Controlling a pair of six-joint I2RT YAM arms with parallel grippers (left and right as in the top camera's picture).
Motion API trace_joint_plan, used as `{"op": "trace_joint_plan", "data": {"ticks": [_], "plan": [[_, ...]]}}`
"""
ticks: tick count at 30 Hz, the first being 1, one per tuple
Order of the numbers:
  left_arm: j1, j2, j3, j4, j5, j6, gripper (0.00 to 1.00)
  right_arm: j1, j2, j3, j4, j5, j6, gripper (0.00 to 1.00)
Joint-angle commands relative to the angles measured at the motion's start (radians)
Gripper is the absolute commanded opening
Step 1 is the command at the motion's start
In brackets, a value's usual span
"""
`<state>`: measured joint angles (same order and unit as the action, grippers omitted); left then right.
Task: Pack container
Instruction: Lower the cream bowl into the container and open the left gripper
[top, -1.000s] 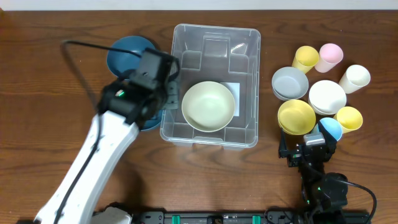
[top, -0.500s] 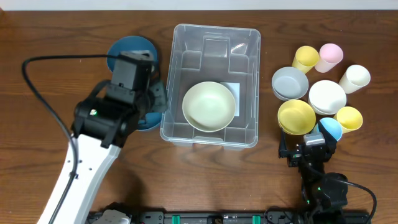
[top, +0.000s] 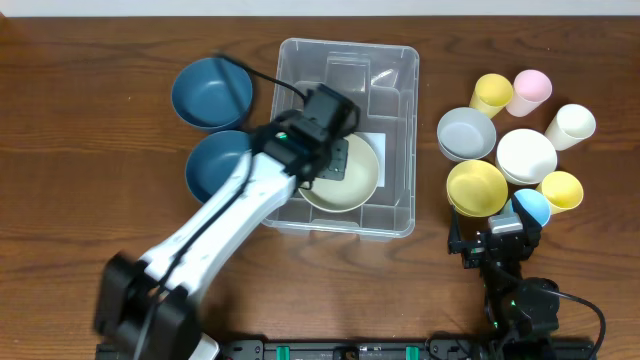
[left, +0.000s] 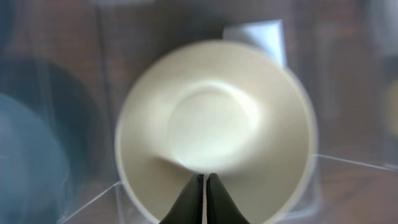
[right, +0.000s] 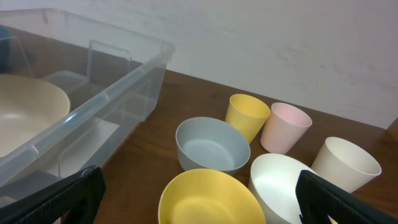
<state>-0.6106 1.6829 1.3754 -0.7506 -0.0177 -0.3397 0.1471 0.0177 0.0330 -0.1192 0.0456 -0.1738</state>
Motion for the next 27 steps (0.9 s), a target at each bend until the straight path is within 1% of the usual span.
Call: {"op": "trace_joint_plan", "data": {"ticks": [1, 9, 14, 17, 27], "plan": [[-0.004, 0.072, 0.016, 0.002, -0.066, 0.006, 0.06, 0.003, -0.002, -0.003, -0.001, 0.01, -0.011, 0.99], [-0.004, 0.164, 0.016, -0.027, -0.067, 0.051, 0.06, 0.003, -0.002, -0.003, -0.001, 0.01, -0.011, 0.99], [-0.003, 0.167, 0.016, -0.108, -0.103, 0.056, 0.06, 0.003, -0.002, -0.003, -0.001, 0.01, -0.011, 0.99], [-0.003, 0.167, 0.016, -0.132, -0.106, 0.069, 0.06, 0.003, -0.002, -0.003, -0.001, 0.01, -0.011, 0.99], [-0.003, 0.167, 0.016, -0.134, -0.107, 0.078, 0.06, 0.003, -0.002, -0.003, -0.001, 0.01, -0.011, 0.99]]}}
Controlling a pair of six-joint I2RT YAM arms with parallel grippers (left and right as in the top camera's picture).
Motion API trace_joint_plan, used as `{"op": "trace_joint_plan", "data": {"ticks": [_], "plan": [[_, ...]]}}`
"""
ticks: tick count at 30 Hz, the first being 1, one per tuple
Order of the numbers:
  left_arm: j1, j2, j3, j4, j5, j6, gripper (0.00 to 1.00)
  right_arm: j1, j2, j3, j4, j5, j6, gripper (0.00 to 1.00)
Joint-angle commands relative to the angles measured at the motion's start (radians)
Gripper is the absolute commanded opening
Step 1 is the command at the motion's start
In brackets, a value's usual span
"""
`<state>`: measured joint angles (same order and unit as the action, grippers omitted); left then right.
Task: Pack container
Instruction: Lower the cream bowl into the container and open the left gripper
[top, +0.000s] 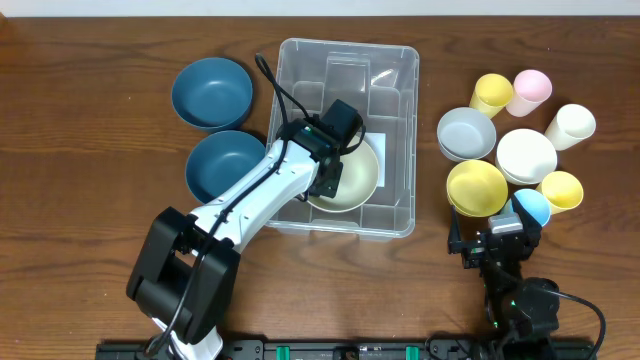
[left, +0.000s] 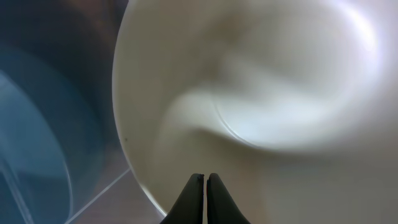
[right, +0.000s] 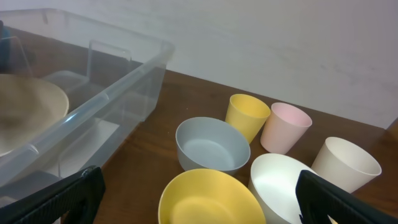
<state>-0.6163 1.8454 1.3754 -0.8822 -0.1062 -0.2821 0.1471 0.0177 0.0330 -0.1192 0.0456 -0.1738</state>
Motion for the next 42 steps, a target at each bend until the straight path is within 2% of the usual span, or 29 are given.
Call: {"op": "trace_joint_plan", "data": {"ticks": [1, 7, 13, 22, 33, 42], "plan": [[0.002, 0.006, 0.016, -0.002, -0.018, 0.02, 0.06, 0.003, -0.002, -0.003, -0.001, 0.01, -0.011, 0.99], [0.002, 0.023, -0.018, 0.059, -0.018, 0.02, 0.06, 0.003, -0.002, -0.003, -0.001, 0.01, -0.011, 0.99], [0.002, 0.029, -0.028, 0.046, -0.018, 0.062, 0.06, 0.003, -0.002, -0.003, -0.001, 0.01, -0.011, 0.99], [0.002, 0.029, -0.028, -0.041, -0.018, 0.074, 0.06, 0.003, -0.002, -0.003, -0.001, 0.01, -0.011, 0.99], [0.003, 0.029, -0.028, -0.194, -0.019, 0.18, 0.06, 0.003, -0.002, -0.003, -0.001, 0.01, -0.011, 0.99], [0.004, 0.016, 0.018, -0.206, -0.018, 0.153, 0.06, 0.003, -0.002, -0.003, -0.001, 0.01, -0.011, 0.99]]}}
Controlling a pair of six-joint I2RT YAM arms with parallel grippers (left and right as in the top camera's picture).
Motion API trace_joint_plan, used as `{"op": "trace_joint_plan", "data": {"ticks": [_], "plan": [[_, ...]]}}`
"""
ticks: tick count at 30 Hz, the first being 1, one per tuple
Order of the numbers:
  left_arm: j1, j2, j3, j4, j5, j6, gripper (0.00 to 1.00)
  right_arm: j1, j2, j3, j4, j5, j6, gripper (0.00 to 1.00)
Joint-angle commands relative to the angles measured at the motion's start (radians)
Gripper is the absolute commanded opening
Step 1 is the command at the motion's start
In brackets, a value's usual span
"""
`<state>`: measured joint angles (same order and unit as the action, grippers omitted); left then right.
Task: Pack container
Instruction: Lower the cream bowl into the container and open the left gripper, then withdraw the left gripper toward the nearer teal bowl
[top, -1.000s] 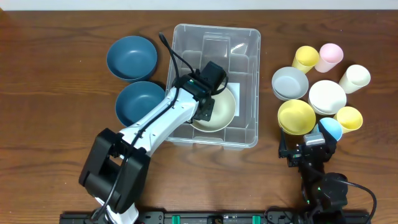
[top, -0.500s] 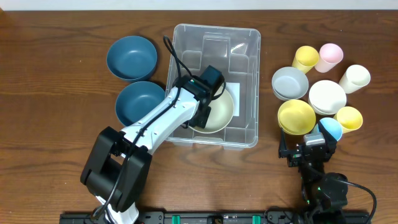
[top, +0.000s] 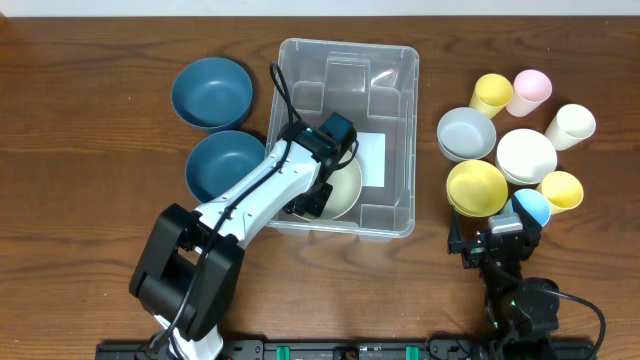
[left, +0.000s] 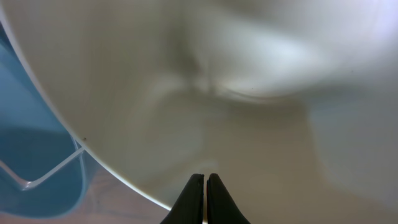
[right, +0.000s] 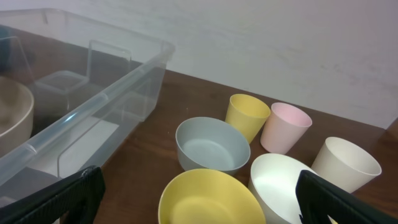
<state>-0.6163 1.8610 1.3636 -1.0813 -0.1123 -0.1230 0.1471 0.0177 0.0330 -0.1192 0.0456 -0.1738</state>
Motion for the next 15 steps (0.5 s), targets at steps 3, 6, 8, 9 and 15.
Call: {"op": "trace_joint_plan", "data": {"ticks": [3, 6, 8, 9, 15], "plan": [[0.004, -0.034, 0.095, -0.006, -0.011, -0.033, 0.06, 0.003, -0.002, -0.003, -0.001, 0.01, -0.011, 0.99], [0.005, -0.08, 0.171, -0.005, -0.013, -0.055, 0.06, 0.003, -0.002, -0.003, -0.001, 0.01, -0.011, 0.99], [0.012, -0.118, 0.22, -0.002, -0.013, -0.055, 0.06, 0.003, -0.002, -0.003, -0.001, 0.01, -0.011, 0.99], [0.021, -0.138, 0.242, -0.002, -0.021, -0.068, 0.06, 0.003, -0.002, -0.003, -0.001, 0.01, -0.011, 0.99], [0.165, -0.296, 0.277, -0.012, -0.19, -0.218, 0.06, 0.003, -0.002, -0.003, -0.001, 0.01, -0.011, 0.99]]}}
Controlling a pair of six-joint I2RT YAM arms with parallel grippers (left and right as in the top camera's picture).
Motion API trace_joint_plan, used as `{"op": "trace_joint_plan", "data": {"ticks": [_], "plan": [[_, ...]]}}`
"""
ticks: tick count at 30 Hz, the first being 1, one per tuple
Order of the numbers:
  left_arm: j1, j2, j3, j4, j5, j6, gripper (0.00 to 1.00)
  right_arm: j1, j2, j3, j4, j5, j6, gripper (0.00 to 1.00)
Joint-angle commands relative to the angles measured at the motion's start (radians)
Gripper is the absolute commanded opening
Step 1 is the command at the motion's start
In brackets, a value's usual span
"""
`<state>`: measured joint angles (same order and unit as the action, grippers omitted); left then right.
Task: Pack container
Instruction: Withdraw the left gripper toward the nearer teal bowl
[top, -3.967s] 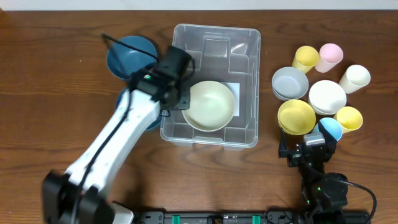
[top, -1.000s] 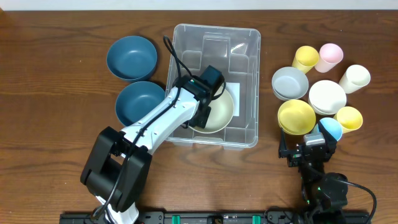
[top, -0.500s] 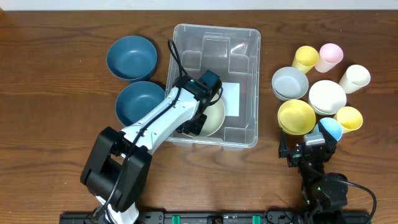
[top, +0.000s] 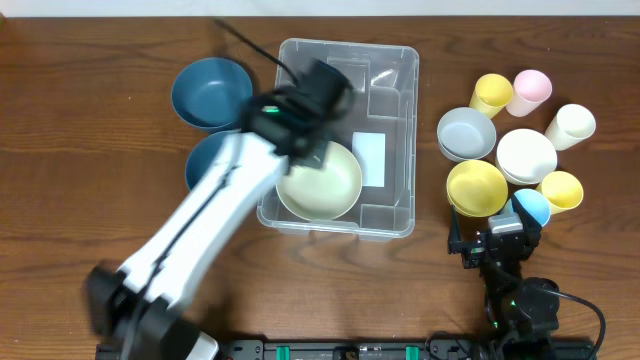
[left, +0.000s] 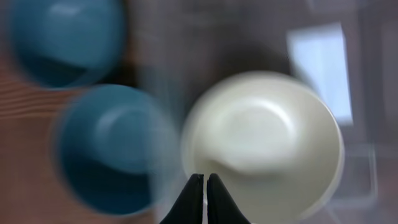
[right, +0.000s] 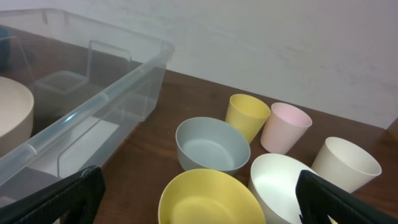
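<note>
The clear plastic container stands at the table's middle. A cream bowl lies inside it at the front left, also in the left wrist view as the cream bowl. My left gripper is shut on nothing, raised above the bowl's near rim; in the overhead view the blurred left arm crosses the container's left wall. Two blue bowls sit left of the container. My right gripper rests wide open at the front right, behind a yellow bowl.
Right of the container stand a grey bowl, white bowl, yellow bowl, two yellow cups, a pink cup, a cream cup and a blue cup.
My left gripper, which was low down inside the cream bowl, now sits high above it, still shut. The bowl stays at the container's front left. The right arm has not moved.
The cream bowl first lay nearer the container's middle with my shut left gripper above it. Then the gripper was down in the bowl, and the bowl stood further to the front left. Now the gripper is up and the bowl lies free there.
</note>
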<state>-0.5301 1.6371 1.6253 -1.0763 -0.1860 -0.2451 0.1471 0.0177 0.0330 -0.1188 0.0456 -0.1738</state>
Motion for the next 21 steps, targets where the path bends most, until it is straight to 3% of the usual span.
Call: {"op": "trace_joint_plan", "data": {"ticks": [1, 8, 12, 16, 21], "plan": [[0.116, -0.096, 0.015, -0.023, -0.124, -0.11, 0.06, 0.003, -0.002, -0.003, -0.002, 0.01, -0.011, 0.99], [0.465, -0.194, 0.014, -0.098, -0.087, -0.183, 0.13, 0.003, -0.002, -0.003, -0.002, 0.01, -0.011, 0.99], [0.608, -0.179, -0.035, -0.113, 0.056, -0.147, 0.56, 0.003, -0.002, -0.003, -0.002, 0.01, -0.011, 0.99], [0.707, -0.156, -0.146, -0.072, 0.14, -0.141, 0.67, 0.003, -0.002, -0.003, -0.002, 0.01, -0.011, 0.99], [0.773, -0.125, -0.327, 0.109, 0.314, -0.047, 0.76, 0.003, -0.002, -0.003, -0.002, 0.01, -0.011, 0.99]]}}
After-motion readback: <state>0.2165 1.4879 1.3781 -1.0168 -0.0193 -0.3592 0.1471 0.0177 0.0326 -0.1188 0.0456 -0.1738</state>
